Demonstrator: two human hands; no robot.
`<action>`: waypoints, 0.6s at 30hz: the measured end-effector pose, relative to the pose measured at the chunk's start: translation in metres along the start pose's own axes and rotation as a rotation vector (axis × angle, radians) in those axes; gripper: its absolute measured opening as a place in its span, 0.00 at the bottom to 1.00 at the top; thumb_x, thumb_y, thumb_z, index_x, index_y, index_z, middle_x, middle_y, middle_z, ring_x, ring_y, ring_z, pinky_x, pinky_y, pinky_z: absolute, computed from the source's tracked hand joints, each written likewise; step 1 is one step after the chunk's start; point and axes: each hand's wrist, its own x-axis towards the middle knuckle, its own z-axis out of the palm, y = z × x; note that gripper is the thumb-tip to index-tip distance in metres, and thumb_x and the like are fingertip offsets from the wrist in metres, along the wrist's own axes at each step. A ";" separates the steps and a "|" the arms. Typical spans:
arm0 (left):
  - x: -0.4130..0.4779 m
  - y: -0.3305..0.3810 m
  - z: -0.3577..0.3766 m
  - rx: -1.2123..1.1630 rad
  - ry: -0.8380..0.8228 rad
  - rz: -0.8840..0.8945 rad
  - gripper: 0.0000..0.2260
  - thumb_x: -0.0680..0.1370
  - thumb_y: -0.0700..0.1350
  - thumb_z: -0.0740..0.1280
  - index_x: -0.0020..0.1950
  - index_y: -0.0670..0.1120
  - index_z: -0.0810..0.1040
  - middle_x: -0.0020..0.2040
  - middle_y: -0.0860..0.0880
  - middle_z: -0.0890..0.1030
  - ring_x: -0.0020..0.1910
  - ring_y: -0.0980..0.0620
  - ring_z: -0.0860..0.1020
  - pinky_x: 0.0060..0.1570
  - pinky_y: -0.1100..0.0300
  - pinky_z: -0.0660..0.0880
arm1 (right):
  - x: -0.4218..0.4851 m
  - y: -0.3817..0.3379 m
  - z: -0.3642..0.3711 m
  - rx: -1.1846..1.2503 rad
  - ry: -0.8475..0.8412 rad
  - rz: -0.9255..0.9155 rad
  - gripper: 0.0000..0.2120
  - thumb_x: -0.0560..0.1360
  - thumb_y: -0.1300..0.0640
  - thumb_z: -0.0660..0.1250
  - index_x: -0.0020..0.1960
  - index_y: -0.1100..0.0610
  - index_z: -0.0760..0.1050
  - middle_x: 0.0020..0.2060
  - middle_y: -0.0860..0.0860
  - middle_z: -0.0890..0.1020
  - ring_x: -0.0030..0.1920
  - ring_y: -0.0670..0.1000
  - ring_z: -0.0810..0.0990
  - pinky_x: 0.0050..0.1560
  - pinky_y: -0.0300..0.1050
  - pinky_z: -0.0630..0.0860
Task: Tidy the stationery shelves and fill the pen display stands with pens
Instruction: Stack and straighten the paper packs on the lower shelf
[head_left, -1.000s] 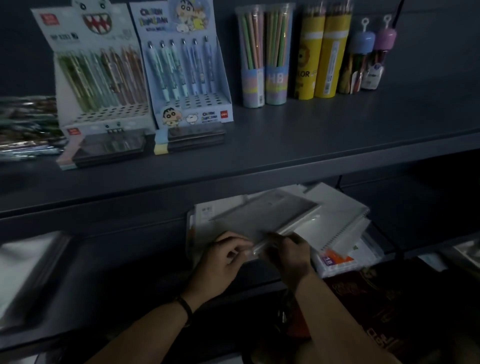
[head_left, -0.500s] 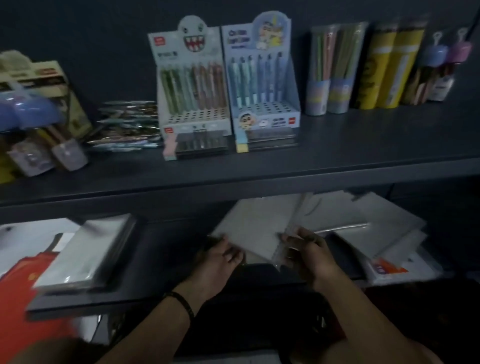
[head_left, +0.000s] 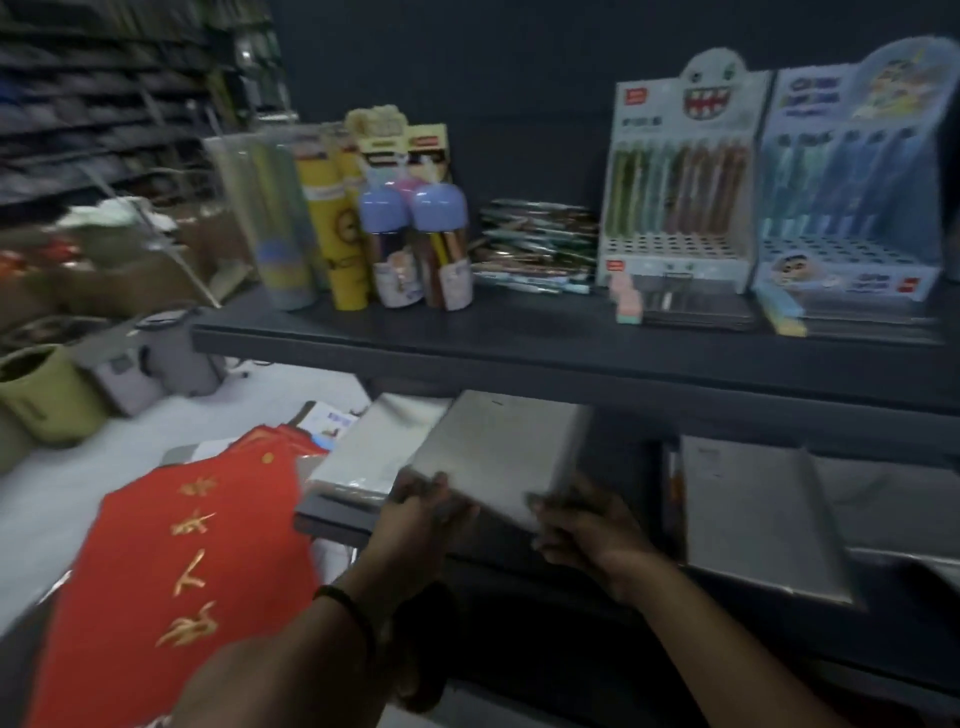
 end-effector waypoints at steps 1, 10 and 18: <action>0.003 0.007 -0.015 -0.018 -0.004 0.031 0.11 0.85 0.40 0.66 0.67 0.41 0.74 0.65 0.35 0.80 0.50 0.46 0.85 0.42 0.56 0.83 | 0.007 0.001 0.018 -0.009 -0.014 -0.013 0.18 0.75 0.61 0.77 0.63 0.55 0.79 0.42 0.59 0.83 0.38 0.57 0.83 0.33 0.44 0.81; 0.063 0.068 -0.110 -0.108 0.092 0.020 0.08 0.81 0.35 0.69 0.44 0.45 0.75 0.43 0.41 0.83 0.44 0.41 0.84 0.53 0.49 0.83 | 0.095 0.028 0.134 -0.018 -0.025 -0.077 0.06 0.78 0.68 0.72 0.53 0.61 0.80 0.40 0.53 0.85 0.36 0.45 0.82 0.35 0.40 0.80; 0.126 0.053 -0.154 -0.002 0.417 0.009 0.08 0.77 0.35 0.76 0.51 0.34 0.79 0.46 0.33 0.81 0.44 0.35 0.86 0.39 0.49 0.86 | 0.169 0.058 0.182 -0.168 0.097 0.004 0.07 0.76 0.70 0.72 0.53 0.68 0.80 0.37 0.58 0.83 0.27 0.49 0.77 0.29 0.43 0.76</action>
